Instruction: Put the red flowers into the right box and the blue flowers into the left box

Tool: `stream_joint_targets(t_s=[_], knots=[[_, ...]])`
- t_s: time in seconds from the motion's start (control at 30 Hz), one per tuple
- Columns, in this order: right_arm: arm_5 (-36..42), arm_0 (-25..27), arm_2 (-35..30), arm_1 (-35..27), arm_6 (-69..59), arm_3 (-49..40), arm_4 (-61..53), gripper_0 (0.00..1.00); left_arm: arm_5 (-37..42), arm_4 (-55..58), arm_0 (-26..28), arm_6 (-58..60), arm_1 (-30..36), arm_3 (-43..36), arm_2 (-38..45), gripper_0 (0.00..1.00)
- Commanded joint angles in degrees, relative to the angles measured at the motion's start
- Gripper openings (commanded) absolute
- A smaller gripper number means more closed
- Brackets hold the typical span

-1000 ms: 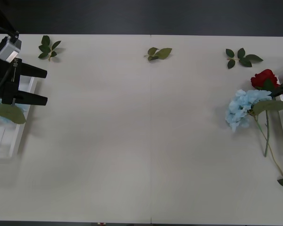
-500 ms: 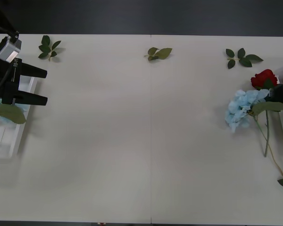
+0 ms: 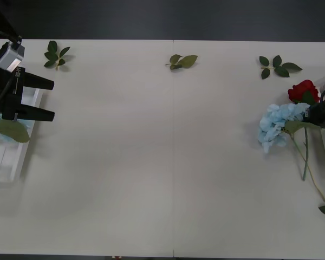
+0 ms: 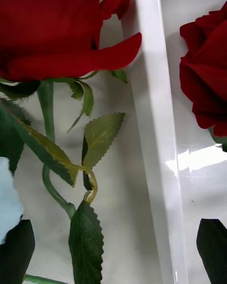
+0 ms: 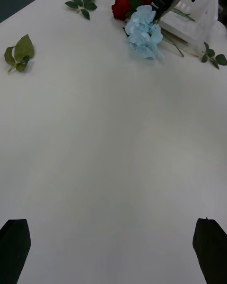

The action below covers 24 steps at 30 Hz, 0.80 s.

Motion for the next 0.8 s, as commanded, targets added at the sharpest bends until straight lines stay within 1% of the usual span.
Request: stream_joint_targets(t_s=[0.03, 0.37, 0.4, 0.43, 0.53, 0.67, 0.7, 0.73, 0.8], knots=[[-1.7, 0.97, -0.4, 1.4, 0.98, -1.2, 1.61, 1.0, -0.12, -0.13, -2.05, -2.03, 0.79, -0.59, 0.63, 1.0], [-2.49, 1.06, 1.27, 2.9, 1.33, -1.2, 3.63, 1.0, -0.12, -0.13, -2.05, -2.03, 0.79, -0.59, 0.63, 1.0], [-2.58, 1.06, 1.44, 2.9, 1.33, -1.11, 3.54, 0.97, -0.12, -0.13, -2.05, -2.03, 0.79, -0.59, 0.63, 1.0], [-2.76, 1.06, 1.71, 2.9, 1.33, -1.2, 3.37, 0.92, -0.12, -0.13, -2.05, -2.03, 0.79, -0.59, 0.63, 1.0], [-3.11, 1.06, 2.15, 3.25, 1.33, -1.11, 3.19, 0.81, -0.12, -0.13, -2.05, -2.03, 0.79, -0.59, 0.63, 1.0], [-3.37, 1.5, 2.15, 3.69, 1.33, -1.11, 3.63, 0.6, -0.12, -0.13, -2.05, -2.03, 0.79, -0.59, 0.63, 1.0], [-3.55, 1.59, 2.15, 4.04, 1.33, -1.11, 3.72, 0.51, -0.12, -0.13, -2.05, -2.03, 0.79, -0.59, 0.63, 1.0], [-3.55, 1.59, 2.15, 4.04, 1.33, -1.11, 3.81, 0.48, -0.12, -0.13, -2.05, -2.03, 0.79, -0.59, 0.63, 1.0], [-3.64, 1.59, 2.15, 4.13, 1.42, -1.11, 3.98, 0.35, -0.12, -0.13, -2.05, -2.03, 0.79, -0.59, 0.63, 1.0]])
